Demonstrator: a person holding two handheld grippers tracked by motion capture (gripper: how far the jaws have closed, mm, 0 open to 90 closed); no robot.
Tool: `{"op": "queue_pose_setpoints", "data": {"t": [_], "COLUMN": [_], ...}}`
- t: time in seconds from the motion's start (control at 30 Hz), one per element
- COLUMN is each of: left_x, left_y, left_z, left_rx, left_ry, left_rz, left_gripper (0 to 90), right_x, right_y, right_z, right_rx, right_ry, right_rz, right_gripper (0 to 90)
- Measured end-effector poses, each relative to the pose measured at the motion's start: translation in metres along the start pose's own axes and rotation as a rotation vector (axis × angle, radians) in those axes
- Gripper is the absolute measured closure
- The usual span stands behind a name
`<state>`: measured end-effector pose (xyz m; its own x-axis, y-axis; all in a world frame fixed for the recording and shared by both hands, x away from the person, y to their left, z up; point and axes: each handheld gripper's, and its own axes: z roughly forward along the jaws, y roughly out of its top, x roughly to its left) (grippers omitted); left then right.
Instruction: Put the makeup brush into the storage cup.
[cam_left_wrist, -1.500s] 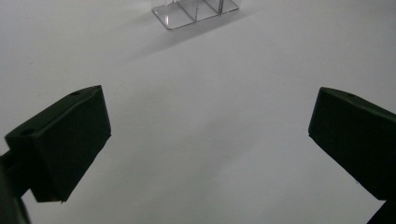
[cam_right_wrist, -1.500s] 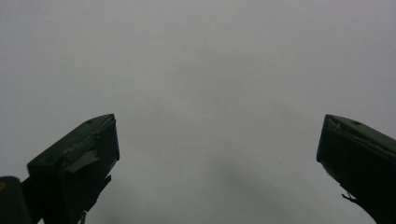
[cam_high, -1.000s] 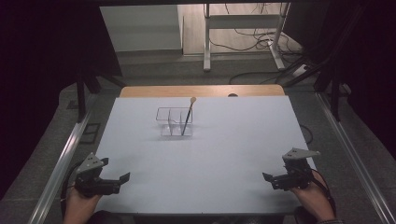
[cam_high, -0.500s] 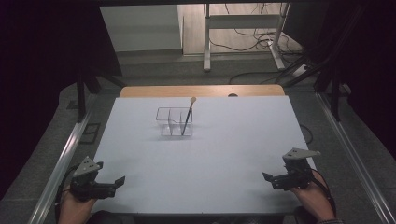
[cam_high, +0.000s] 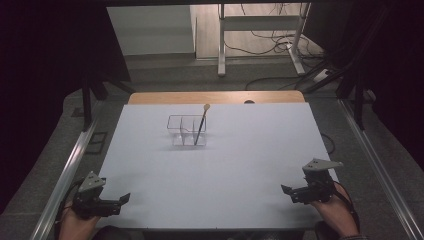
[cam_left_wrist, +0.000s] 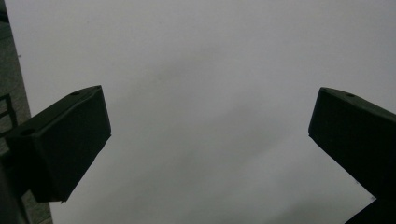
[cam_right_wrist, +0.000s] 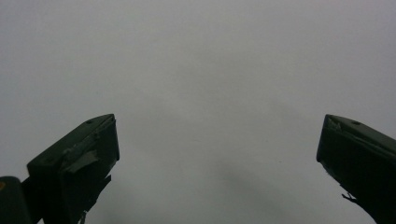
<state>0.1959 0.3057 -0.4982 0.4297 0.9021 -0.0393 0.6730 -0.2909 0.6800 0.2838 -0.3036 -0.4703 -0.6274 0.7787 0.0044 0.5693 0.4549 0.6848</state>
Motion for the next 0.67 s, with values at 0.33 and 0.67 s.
{"op": "queue_pose_setpoints", "data": {"t": [0.33,0.67], "left_x": [0.0016,0.0010], "left_y": [-0.0050,-0.0052], "left_z": [0.0010,0.0023], "left_rx": [0.017,0.028], "left_ry": [0.003,0.001], "left_rz": [-0.006,-0.004], "left_gripper": [0.0,0.0], "right_x": [0.0000,-0.0007], "right_y": [0.0000,-0.0004], "right_z": [0.0001,0.0006], "right_rx": [0.000,0.006], "right_ry": [0.000,-0.002], "right_rz": [-0.003,-0.006], "right_gripper": [0.0,0.0]}}
